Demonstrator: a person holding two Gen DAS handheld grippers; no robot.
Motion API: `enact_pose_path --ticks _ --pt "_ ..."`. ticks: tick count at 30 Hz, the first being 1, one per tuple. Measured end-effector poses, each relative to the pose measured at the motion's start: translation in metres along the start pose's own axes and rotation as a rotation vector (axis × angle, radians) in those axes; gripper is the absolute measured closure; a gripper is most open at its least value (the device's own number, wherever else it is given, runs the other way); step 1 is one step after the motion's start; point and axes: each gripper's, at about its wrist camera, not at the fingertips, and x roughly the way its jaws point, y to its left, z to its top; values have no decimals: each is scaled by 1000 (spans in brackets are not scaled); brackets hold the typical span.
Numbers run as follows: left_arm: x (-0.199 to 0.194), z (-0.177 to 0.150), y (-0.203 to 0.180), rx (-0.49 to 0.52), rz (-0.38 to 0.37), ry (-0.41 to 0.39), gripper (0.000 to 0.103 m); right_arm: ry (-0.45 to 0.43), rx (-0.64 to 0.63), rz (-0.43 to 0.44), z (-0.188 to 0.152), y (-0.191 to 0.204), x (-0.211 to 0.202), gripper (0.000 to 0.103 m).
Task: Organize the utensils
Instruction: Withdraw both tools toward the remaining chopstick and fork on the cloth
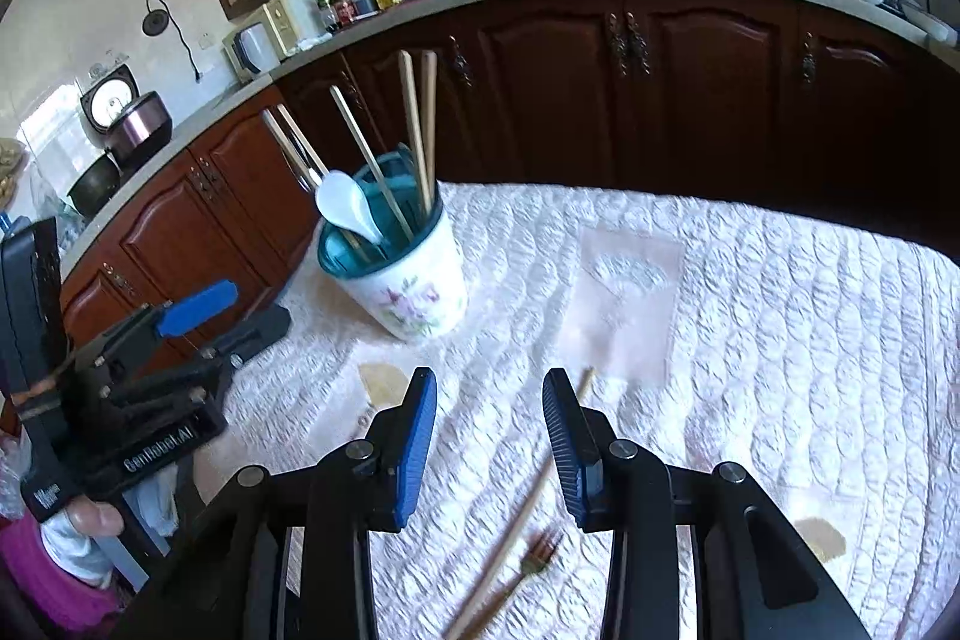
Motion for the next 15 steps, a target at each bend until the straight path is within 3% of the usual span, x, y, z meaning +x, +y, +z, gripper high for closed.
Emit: enact_pose_path --ticks 11,15 --pt "19 -29 4 -19 -33 101 37 214 41 -23 -71 -36 48 71" --pt "25 -34 -1 -10 -44 126 37 236 57 0 -87 -42 67 73"
